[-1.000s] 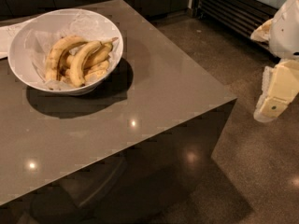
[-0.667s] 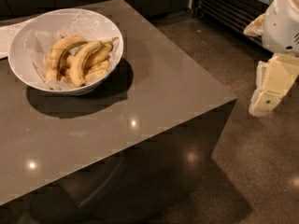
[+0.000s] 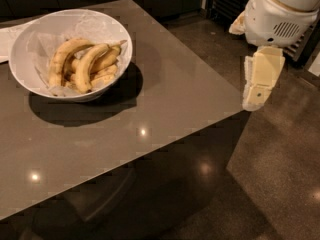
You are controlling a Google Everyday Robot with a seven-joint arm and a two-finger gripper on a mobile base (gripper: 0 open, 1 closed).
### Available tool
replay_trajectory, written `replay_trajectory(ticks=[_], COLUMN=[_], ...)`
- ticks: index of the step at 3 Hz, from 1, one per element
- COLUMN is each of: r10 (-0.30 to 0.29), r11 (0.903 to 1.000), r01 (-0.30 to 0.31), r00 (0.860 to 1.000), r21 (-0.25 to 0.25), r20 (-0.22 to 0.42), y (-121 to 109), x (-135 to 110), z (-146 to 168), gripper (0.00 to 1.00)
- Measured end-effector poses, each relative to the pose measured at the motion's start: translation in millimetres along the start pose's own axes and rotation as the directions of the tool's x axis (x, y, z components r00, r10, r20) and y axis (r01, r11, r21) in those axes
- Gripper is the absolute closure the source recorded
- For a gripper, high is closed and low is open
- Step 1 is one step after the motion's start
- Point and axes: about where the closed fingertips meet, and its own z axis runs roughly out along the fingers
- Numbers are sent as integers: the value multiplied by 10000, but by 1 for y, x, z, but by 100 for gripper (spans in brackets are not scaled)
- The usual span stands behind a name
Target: Pick banana from white bowl
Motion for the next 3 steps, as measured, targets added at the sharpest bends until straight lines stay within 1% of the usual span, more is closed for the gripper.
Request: replay_trajectory(ticks=[1, 2, 3], r10=[21, -253, -587], r11=[9999, 9987, 9973], r01=[-23, 247, 597], r00=[9998, 9996, 9980], r21=[149, 443, 439], r20=[188, 138, -227], y=[-1, -14, -40], x=[0, -13, -29], z=[0, 3, 11], gripper=[0, 0, 0])
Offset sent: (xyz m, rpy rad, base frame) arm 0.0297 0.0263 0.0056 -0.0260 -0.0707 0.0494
